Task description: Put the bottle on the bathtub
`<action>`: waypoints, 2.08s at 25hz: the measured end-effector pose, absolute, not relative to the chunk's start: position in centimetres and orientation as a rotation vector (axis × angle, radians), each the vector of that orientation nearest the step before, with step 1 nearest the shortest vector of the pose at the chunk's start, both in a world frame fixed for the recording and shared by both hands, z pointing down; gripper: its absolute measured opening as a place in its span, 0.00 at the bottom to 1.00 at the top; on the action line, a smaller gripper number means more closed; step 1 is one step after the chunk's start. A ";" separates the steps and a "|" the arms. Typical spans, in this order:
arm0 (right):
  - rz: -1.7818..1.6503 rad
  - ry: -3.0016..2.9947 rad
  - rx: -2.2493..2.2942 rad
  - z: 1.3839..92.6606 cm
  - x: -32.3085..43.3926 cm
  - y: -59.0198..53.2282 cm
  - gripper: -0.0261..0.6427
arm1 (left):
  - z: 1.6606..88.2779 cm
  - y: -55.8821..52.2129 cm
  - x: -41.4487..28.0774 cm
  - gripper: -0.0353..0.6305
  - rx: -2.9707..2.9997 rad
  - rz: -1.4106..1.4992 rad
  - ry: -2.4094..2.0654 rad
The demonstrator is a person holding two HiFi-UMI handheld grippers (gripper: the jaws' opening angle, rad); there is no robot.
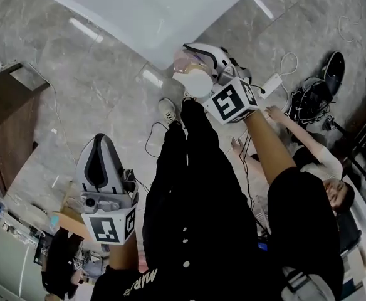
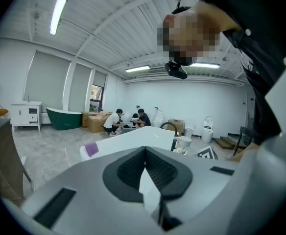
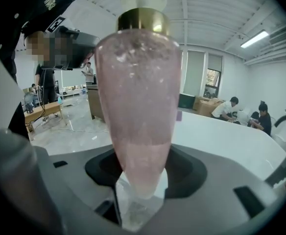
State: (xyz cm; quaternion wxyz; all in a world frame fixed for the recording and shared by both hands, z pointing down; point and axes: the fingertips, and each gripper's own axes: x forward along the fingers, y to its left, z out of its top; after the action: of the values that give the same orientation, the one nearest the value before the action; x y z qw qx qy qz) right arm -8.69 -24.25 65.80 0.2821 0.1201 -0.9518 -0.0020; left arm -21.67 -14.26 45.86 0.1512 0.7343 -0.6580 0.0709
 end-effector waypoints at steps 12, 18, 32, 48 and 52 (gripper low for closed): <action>-0.023 -2.520 0.120 72.1 -11.5 -23.2 0.39 | 49.7 -13.2 -21.9 0.07 2.016 0.258 -1.875; -0.047 -2.519 0.047 73.1 -12.1 -22.8 0.39 | 50.1 -13.0 -21.9 0.07 1.988 0.266 -1.886; -0.065 -2.563 -0.081 73.9 -12.5 -23.3 0.39 | 50.3 -13.5 -21.0 0.07 1.974 0.275 -1.889; 0.007 -2.538 -0.077 74.3 -12.9 -23.4 0.51 | 49.9 -14.0 -20.8 0.07 1.988 0.266 -1.886; -0.002 -2.522 -0.056 73.8 -12.5 -23.4 0.53 | 49.1 -14.2 -20.8 0.07 2.003 0.251 -1.886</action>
State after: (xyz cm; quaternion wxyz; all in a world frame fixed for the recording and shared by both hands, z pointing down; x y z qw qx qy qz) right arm -12.48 -23.44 73.85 0.3047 -0.0210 -0.9522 -0.0006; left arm -20.81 -14.24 49.09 0.1883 0.7120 -0.6705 0.0894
